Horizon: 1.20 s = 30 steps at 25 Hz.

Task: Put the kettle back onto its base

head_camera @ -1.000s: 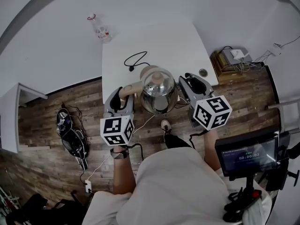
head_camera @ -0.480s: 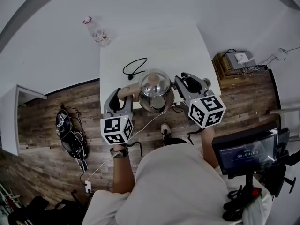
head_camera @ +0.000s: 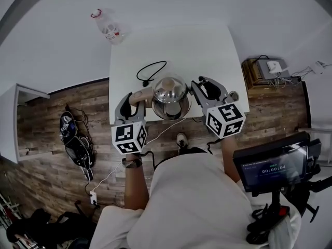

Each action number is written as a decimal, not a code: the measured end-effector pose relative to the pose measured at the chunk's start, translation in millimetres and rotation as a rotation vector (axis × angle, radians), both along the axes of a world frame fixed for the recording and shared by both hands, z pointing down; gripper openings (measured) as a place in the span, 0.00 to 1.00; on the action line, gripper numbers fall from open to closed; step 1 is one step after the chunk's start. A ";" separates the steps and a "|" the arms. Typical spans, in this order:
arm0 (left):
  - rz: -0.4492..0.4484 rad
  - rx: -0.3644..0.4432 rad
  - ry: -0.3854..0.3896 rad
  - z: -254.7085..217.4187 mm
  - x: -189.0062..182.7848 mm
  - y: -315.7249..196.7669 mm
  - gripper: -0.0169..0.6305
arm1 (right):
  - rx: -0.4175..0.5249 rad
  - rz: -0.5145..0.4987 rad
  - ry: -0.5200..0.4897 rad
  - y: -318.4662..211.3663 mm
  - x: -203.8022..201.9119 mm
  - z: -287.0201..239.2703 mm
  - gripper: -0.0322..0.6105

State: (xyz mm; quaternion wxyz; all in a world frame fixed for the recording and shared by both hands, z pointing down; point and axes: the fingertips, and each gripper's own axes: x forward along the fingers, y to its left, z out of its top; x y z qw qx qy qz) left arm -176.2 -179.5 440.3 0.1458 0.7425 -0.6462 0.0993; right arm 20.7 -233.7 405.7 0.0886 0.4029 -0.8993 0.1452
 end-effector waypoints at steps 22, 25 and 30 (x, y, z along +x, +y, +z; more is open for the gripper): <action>-0.036 -0.011 -0.013 89.5 -20.5 -44.4 0.27 | -0.095 -0.033 0.067 -46.8 -20.6 94.0 0.22; -0.032 -0.010 -0.004 96.0 -17.4 -45.8 0.27 | -0.092 -0.024 0.075 -48.4 -17.7 98.9 0.22; -0.019 -0.027 0.000 109.1 -15.2 -45.6 0.27 | -0.104 -0.002 0.088 -47.6 -15.4 110.2 0.22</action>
